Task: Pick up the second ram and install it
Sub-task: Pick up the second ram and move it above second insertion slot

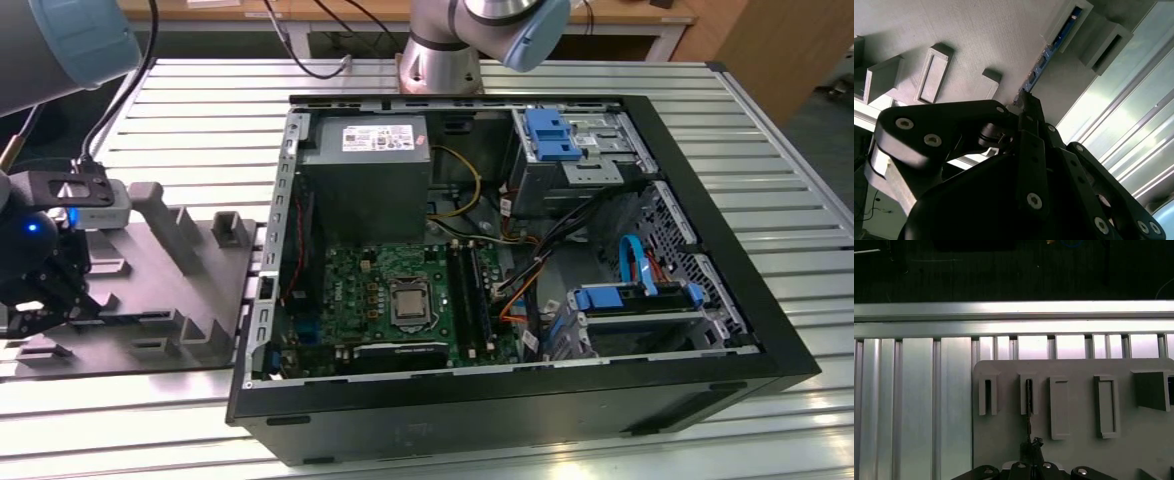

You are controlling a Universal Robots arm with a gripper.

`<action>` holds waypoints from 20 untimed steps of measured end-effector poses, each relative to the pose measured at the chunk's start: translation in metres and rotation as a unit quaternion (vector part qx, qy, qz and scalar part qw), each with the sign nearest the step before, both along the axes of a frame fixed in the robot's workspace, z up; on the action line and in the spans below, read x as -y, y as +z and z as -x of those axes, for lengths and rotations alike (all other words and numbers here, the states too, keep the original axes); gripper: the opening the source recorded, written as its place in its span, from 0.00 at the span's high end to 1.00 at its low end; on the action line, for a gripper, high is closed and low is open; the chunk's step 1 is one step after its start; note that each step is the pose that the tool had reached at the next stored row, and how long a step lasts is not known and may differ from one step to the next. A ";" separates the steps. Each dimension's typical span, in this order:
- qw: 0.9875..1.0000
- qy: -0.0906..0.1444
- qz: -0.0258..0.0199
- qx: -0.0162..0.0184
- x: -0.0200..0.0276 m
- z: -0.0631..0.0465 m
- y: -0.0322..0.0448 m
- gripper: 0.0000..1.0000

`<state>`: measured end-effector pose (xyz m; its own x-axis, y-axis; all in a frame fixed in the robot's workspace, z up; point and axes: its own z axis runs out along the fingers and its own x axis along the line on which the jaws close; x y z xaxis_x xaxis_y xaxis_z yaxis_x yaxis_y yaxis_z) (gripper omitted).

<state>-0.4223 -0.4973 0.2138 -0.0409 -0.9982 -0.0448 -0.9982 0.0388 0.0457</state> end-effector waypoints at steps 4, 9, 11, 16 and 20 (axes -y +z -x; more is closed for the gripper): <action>1.000 0.000 0.000 0.000 0.0000 0.000 0.0000 0.77; 1.000 0.002 0.000 0.000 0.0000 0.000 -0.0003 0.70; 1.000 0.014 0.000 0.000 0.0000 0.000 -0.0012 0.70; 1.000 0.031 0.000 0.000 -0.0002 0.000 -0.0046 0.70; 1.000 0.031 0.001 0.000 -0.0014 0.001 -0.0081 0.70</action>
<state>-0.4228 -0.4959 0.2057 0.0215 -0.9988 -0.0432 -0.9987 -0.0235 0.0457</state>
